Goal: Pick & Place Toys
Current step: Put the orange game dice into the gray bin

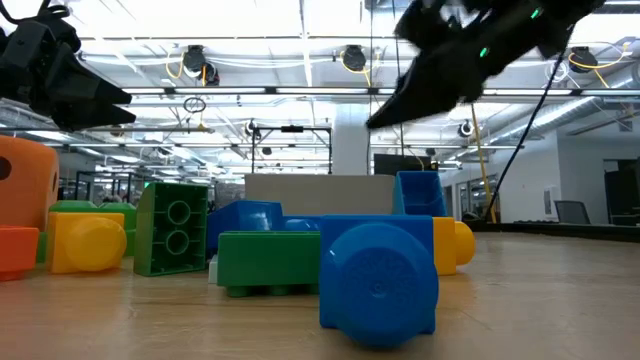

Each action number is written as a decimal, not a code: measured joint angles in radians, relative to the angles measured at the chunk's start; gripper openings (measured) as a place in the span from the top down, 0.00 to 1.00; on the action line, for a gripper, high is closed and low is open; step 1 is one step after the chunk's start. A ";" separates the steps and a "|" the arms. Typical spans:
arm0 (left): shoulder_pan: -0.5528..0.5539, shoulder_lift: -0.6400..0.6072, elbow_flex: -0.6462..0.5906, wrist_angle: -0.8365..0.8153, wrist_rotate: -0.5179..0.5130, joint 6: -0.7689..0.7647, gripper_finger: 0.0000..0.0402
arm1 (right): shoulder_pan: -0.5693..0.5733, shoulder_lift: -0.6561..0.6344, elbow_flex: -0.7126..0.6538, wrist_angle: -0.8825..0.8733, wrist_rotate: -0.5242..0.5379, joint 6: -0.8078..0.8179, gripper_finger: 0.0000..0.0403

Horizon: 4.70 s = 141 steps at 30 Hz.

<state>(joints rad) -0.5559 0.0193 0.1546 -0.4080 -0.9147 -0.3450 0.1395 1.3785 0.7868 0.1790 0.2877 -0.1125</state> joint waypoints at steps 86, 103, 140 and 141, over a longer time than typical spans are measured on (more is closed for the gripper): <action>0.001 0.755 0.024 0.232 1.012 -0.971 0.23 | 0.255 -0.292 0.000 -0.145 -0.003 0.075 0.40; 0.000 0.805 0.018 0.344 1.039 -0.874 0.62 | 0.255 -0.292 0.000 -0.145 -0.002 0.109 0.40; 0.338 0.895 0.594 0.314 0.496 0.201 0.68 | 0.255 -0.292 0.000 -0.145 -0.002 0.109 0.40; 0.363 0.925 0.608 0.288 0.498 0.212 0.68 | 0.255 -0.292 0.000 -0.145 -0.002 0.109 0.40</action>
<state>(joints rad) -0.1926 0.9443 0.7627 -0.1202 -0.4170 -0.1332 0.3946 1.0866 0.7864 0.0338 0.2855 -0.0036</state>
